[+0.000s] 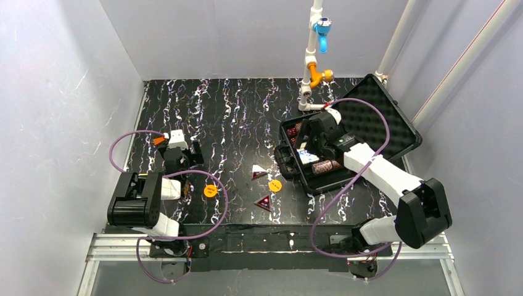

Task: Pack up texas hold em set

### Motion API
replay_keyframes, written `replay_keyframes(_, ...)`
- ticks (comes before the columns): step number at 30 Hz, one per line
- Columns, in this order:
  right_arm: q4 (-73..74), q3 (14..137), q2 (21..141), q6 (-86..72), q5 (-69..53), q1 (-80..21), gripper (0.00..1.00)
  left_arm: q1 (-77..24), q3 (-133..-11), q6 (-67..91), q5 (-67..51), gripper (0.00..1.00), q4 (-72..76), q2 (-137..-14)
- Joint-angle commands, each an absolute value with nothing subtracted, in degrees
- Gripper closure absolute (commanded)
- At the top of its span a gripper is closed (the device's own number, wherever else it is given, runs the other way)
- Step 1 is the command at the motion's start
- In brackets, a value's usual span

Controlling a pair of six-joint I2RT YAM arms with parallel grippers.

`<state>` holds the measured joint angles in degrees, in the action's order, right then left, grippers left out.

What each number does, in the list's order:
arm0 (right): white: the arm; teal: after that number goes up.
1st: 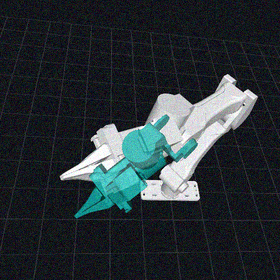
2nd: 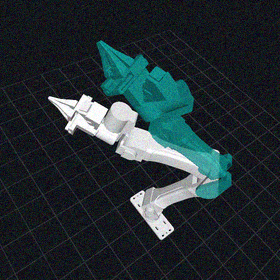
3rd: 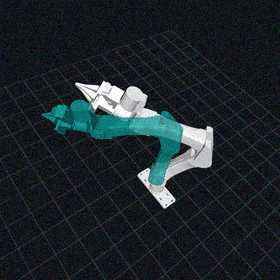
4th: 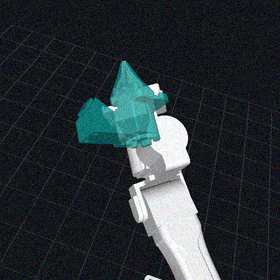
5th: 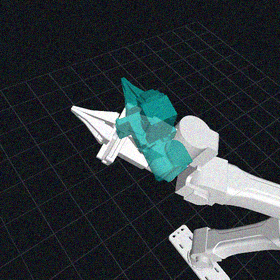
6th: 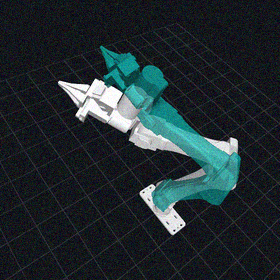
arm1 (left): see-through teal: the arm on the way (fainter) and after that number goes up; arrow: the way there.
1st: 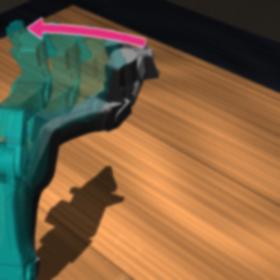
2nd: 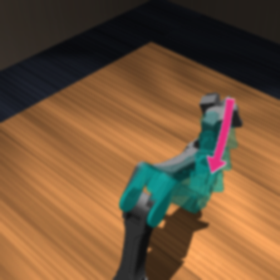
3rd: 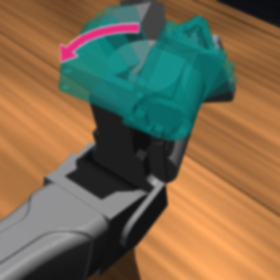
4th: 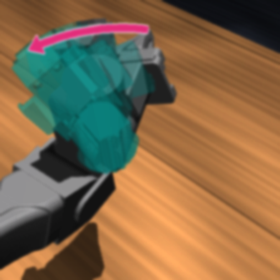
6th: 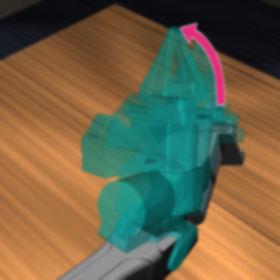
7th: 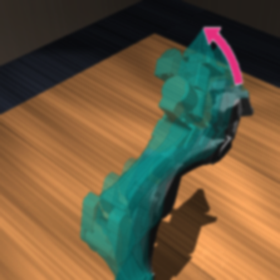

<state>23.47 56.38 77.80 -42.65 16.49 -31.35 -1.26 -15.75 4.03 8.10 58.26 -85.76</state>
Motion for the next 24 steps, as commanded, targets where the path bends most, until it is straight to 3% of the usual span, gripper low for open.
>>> replay_keyframes(1,16.9,55.5,74.1,-33.4,11.1,-33.6,0.02,-1.5,-16.2,3.3,9.1,0.02,58.7,-84.7)
replay_keyframes(5,14.6,54.9,72.8,-29.7,7.1,-34.6,0.02,-1.5,-17.1,2.4,7.5,0.02,54.9,-80.9)
replay_keyframes(13,14.5,56.6,73.9,-26.1,2.6,-35.4,0.02,-1.6,-20.6,6.8,7.3,0.02,33.5,-59.4)
replay_keyframes(19,14.2,57.7,74.3,-23.3,0.8,-37.4,0.02,-2.1,-32.3,15.5,4.9,0.02,3.9,-43.3)
replay_keyframes(24,14.2,58.9,76.3,-21.9,0.8,-40.1,0.02,-2.0,-49.2,19.1,11.2,0.02,-29.7,-43.1)
